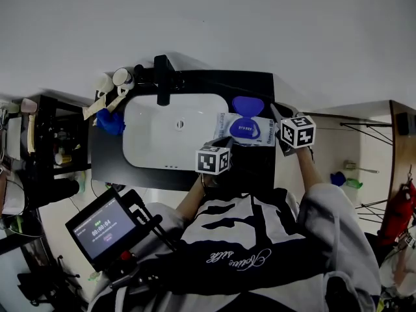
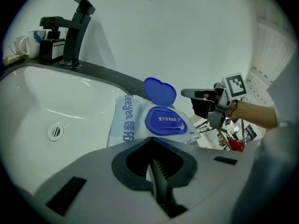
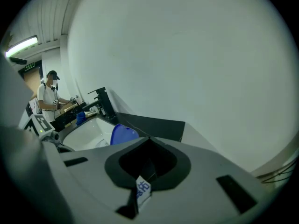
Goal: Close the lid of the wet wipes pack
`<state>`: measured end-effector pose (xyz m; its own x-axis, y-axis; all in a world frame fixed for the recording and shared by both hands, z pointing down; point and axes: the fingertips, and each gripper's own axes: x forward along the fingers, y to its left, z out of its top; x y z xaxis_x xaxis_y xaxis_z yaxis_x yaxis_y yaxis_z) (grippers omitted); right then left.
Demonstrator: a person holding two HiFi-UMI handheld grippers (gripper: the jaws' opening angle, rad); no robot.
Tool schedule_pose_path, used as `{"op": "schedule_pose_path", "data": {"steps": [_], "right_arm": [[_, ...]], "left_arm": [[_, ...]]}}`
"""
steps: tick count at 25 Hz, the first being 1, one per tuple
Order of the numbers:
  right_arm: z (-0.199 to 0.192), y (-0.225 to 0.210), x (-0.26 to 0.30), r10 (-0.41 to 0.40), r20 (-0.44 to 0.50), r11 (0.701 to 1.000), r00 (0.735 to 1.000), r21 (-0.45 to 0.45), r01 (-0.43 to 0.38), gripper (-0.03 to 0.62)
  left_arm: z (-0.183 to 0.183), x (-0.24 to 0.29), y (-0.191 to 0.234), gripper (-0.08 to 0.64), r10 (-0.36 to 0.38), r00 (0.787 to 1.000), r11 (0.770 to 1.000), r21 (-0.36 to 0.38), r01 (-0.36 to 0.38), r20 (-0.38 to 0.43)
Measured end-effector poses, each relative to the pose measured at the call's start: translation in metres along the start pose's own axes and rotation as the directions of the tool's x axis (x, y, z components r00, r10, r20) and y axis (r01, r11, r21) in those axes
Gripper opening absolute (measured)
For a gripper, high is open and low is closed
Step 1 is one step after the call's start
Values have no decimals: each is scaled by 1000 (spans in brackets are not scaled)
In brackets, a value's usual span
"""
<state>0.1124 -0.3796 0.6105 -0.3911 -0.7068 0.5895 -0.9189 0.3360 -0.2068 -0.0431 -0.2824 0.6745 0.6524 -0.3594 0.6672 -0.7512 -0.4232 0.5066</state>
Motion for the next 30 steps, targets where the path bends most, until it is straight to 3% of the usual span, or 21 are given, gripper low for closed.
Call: {"op": "schedule_pose_path", "data": {"steps": [8, 13, 19, 26, 30], "right_arm": [[-14, -3, 35, 72, -107, 996, 992, -43, -77, -2], [-9, 9, 24, 113, -62, 992, 992, -43, -116, -2], [-10, 45, -3, 190, -40, 978, 981, -76, -193, -2], [-44, 98, -15, 234, -125, 956, 964, -153, -252, -2], [-66, 115, -7, 207, -196, 949, 958, -197, -245, -2]], "left_arm": [[-2, 3, 0, -2, -17, 1000, 1000, -8, 17, -4], [-2, 3, -1, -2, -19, 1000, 1000, -9, 19, 1], [-2, 0, 0, -2, -12, 1000, 1000, -21, 12, 6], [0, 0, 3, -2, 4, 1000, 1000, -26, -4, 9], [0, -1, 10, -2, 23, 1000, 1000, -19, -23, 12]]}}
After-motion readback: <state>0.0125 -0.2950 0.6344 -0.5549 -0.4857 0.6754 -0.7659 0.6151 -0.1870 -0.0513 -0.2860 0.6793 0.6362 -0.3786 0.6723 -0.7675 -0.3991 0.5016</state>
